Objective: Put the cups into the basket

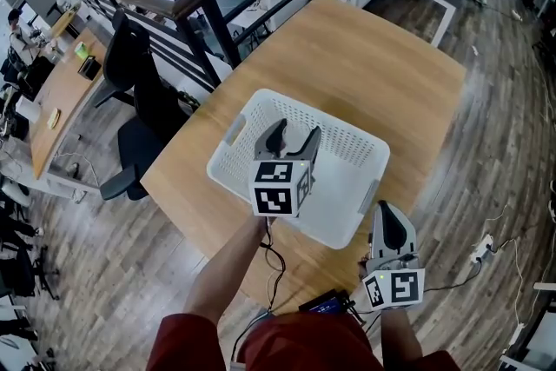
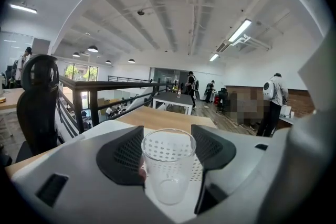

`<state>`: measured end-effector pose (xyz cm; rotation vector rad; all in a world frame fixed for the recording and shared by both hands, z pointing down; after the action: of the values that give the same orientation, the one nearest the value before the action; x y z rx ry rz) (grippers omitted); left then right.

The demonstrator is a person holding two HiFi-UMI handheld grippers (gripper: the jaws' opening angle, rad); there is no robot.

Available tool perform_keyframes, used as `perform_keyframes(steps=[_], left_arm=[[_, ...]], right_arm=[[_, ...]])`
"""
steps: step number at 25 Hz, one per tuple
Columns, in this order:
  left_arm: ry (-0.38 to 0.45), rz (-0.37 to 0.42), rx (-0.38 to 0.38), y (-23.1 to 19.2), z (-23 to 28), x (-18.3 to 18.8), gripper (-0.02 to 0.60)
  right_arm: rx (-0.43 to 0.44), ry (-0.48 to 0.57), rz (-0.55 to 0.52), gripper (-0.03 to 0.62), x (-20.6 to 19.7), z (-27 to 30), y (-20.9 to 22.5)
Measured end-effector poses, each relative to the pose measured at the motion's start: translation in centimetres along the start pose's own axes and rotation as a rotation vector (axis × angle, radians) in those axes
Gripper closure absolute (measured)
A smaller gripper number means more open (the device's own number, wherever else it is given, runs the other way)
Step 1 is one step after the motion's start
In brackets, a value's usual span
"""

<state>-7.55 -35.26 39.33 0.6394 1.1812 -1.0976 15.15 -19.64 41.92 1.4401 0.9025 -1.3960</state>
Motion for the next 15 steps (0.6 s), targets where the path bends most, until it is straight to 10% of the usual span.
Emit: perform_keyframes(steps=[15], left_arm=[[-0.151, 0.005, -0.03, -0.6, 3.3, -1.8, 0.293]], right_arm=[[0.009, -0.013, 0.013, 0.583, -0.5, 0.5, -0.3]])
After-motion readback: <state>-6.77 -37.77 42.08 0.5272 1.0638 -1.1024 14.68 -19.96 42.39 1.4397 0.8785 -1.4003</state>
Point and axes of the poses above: the fingertips, and each gripper's own axes: z forward along the fingers, y to its right, x out of its top, the point moved 9 cm from there along -z, backward along the fingers, and after that the axes turned 4 degrees about -x, right-handed, at the moved point
